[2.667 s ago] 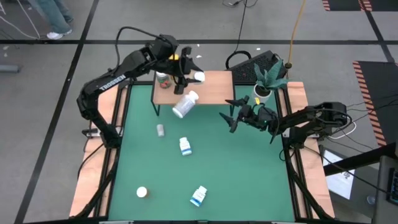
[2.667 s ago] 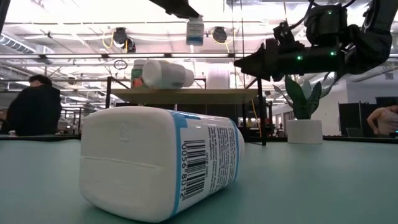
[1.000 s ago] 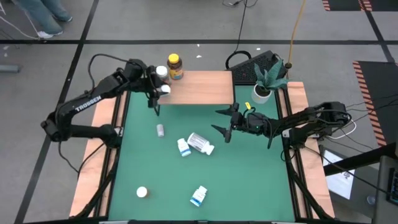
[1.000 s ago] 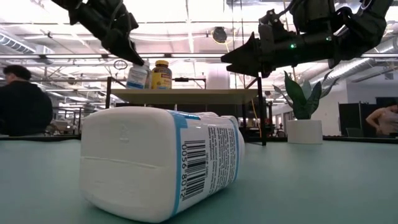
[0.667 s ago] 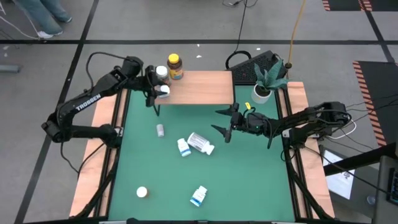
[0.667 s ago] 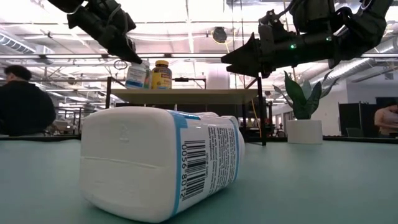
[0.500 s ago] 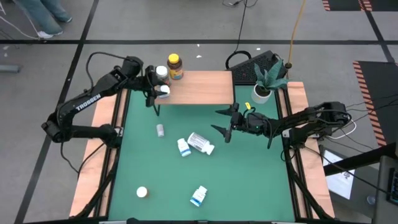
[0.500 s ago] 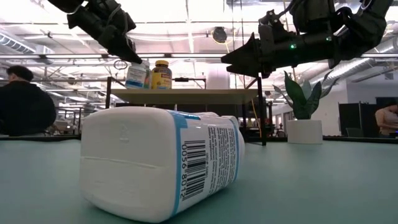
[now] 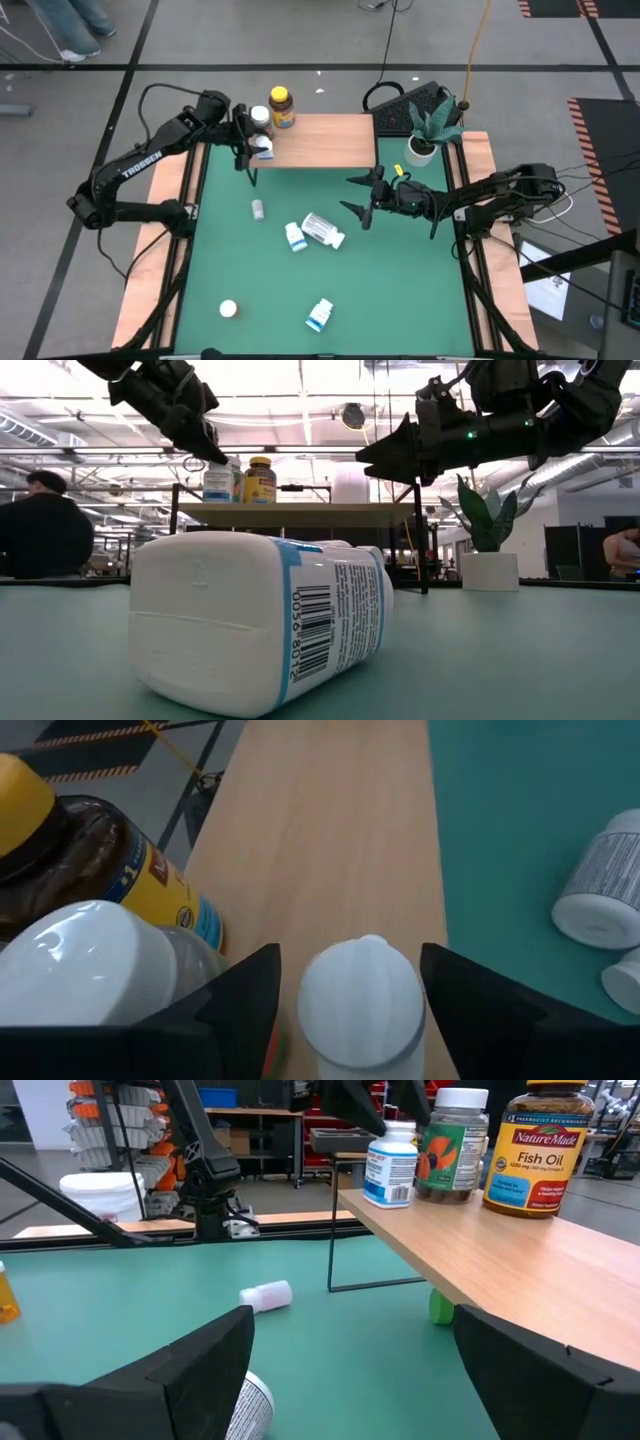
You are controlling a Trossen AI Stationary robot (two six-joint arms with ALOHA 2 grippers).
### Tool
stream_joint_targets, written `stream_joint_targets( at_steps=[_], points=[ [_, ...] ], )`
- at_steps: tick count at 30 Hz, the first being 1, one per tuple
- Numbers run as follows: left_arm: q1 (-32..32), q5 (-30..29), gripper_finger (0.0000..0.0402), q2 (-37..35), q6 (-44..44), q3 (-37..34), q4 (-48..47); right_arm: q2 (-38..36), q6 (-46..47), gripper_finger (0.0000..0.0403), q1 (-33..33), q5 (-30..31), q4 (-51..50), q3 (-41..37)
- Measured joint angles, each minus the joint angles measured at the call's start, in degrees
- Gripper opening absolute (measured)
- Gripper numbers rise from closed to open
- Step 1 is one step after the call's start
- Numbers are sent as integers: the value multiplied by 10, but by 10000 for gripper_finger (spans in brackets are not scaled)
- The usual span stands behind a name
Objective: Pick and place medicine bottles onto shelf by color
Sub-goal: Put the bottom right white blue medicine bottle on the shelf, then put the white violet medicine bottle on the shelf
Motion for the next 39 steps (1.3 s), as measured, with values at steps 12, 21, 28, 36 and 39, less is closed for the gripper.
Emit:
stream_joint_targets(
  at_steps=[12,21,28,36,39],
  points=[
    [-44,-68,249,-42,-10,0,13,0,-54,334,19,0,6,0],
    [-149,-221,231,-91,-126,0,0,0,-57,334,20,3,11,0],
    [-300,-293,197,-110,-210,0,-10,0,-60,334,23,16,5,0],
    [-500,-376,156,-28,-314,0,-59,0,-161,334,79,-44,-60,37],
    [-549,-460,144,16,-364,0,-84,14,-201,334,103,-13,-136,79]
  ],
)
